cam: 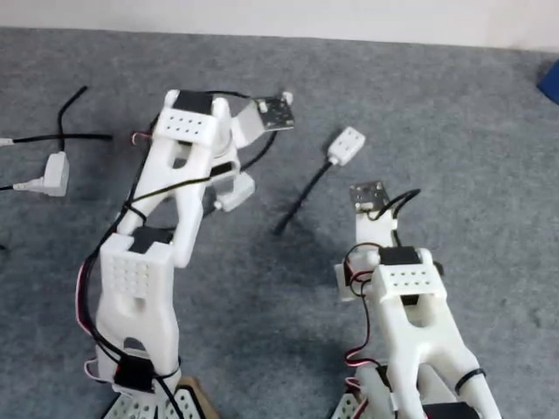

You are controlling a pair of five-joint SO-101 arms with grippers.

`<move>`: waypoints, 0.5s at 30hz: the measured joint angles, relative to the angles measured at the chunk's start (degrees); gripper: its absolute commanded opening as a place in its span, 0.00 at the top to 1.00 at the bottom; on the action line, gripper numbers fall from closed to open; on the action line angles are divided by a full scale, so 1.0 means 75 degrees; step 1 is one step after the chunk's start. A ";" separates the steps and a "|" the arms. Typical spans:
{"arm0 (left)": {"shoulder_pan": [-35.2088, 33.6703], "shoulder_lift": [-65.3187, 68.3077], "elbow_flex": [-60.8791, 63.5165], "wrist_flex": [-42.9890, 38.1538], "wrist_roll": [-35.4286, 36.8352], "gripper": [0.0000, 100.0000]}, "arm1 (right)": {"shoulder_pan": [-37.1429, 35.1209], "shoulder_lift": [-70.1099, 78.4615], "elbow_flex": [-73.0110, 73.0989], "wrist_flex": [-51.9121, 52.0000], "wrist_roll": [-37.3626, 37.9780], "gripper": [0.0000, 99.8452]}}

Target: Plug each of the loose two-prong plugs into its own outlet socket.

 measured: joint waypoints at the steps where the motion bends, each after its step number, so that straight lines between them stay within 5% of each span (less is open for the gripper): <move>1: 0.0047 0.0035 -0.0105 0.0035 0.0105 0.89 | 0.0000 0.0000 0.0000 0.0000 0.0012 0.43; 15: 0.0305 0.0059 -0.1160 0.1160 0.0481 0.85 | 0.0000 0.0000 0.0000 0.0000 0.0023 0.43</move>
